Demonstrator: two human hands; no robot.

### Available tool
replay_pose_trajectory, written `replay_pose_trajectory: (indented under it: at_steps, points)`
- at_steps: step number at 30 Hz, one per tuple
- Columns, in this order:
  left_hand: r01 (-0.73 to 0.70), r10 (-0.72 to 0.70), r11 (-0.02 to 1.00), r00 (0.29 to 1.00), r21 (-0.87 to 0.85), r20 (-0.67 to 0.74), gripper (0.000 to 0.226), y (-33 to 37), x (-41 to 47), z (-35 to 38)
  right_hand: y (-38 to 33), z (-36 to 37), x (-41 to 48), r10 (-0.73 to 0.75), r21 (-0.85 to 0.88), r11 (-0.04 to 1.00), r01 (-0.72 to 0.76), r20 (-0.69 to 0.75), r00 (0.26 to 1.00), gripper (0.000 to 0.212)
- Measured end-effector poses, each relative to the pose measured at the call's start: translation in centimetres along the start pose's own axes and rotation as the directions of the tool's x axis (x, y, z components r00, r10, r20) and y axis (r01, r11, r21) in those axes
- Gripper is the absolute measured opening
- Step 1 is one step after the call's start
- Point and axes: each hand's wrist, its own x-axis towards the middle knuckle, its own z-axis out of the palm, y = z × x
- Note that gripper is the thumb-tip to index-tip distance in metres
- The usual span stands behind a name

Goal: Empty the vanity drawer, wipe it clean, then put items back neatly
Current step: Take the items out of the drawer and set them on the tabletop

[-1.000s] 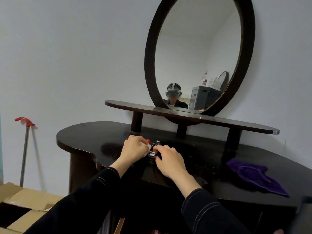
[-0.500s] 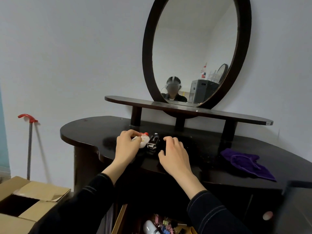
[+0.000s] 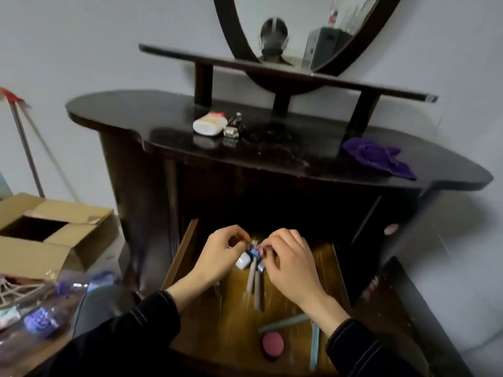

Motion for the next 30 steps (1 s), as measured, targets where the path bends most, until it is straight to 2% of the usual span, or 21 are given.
replay_pose_trajectory:
  at_steps: [2, 5, 9, 12, 15, 17, 19, 21, 25, 27, 30]
  points:
    - [0.086, -0.091, 0.995, 0.991, 0.057, 0.102, 0.017, -2.3, -0.5, 1.6, 2.1, 2.2, -2.4, 0.17, 0.03, 0.984, -0.176, 0.153, 0.974, 0.017]
    - [0.12, -0.169, 0.972, 0.954, 0.2, 0.249, 0.015, -5.5, -1.2, 3.7, 4.5, 5.1, -5.1, 0.372, 0.089, 0.904, -0.418, 0.319, 0.872, 0.018]
    - [0.004, -0.223, 0.91, 0.847, 0.415, 0.482, 0.015, -8.3, -2.0, 6.3, 6.2, 7.8, -6.9, 0.409, 0.075, 0.843, -0.533, 0.554, 0.725, 0.017]
    - [-0.048, -0.246, 0.897, 0.773, 0.44, 0.585, 0.017, -8.9, -2.2, 7.7, 6.6, 8.6, -7.4, 0.337, -0.019, 0.889, -0.458, 0.704, 0.625, 0.017]
    - [-0.048, -0.25, 0.905, 0.744, 0.423, 0.619, 0.02, -9.0, -2.2, 8.5, 6.6, 8.5, -7.5, 0.295, -0.053, 0.919, -0.391, 0.75, 0.593, 0.009]
    - [-0.044, -0.253, 0.905, 0.743, 0.422, 0.62, 0.019, -9.1, -2.1, 8.7, 6.5, 8.2, -7.4, 0.297, -0.032, 0.908, -0.417, 0.752, 0.589, 0.007]
    - [-0.028, -0.253, 0.912, 0.749, 0.41, 0.613, 0.019, -9.3, -2.0, 8.7, 6.2, 8.1, -7.4, 0.275, -0.028, 0.91, -0.413, 0.786, 0.553, 0.023]
    - [-0.017, -0.254, 0.915, 0.751, 0.403, 0.609, 0.019, -9.5, -2.0, 8.7, 5.7, 8.1, -7.5, 0.217, -0.053, 0.949, -0.311, 0.826, 0.521, 0.04]
    - [0.0, -0.255, 0.917, 0.77, 0.4, 0.585, 0.02, -9.7, -1.8, 8.5, 5.1, 8.3, -7.8, 0.131, -0.108, 0.991, -0.075, 0.848, 0.514, 0.059]
    - [0.009, -0.261, 0.915, 0.776, 0.404, 0.575, 0.021, -9.8, -1.8, 8.5, 4.8, 8.5, -8.1, 0.109, -0.123, 0.992, -0.005, 0.856, 0.505, 0.062]
    - [0.017, -0.272, 0.913, 0.769, 0.407, 0.579, 0.021, -9.8, -1.8, 8.6, 4.4, 8.8, -8.5, 0.081, -0.1, 0.995, 0.011, 0.861, 0.503, 0.05]
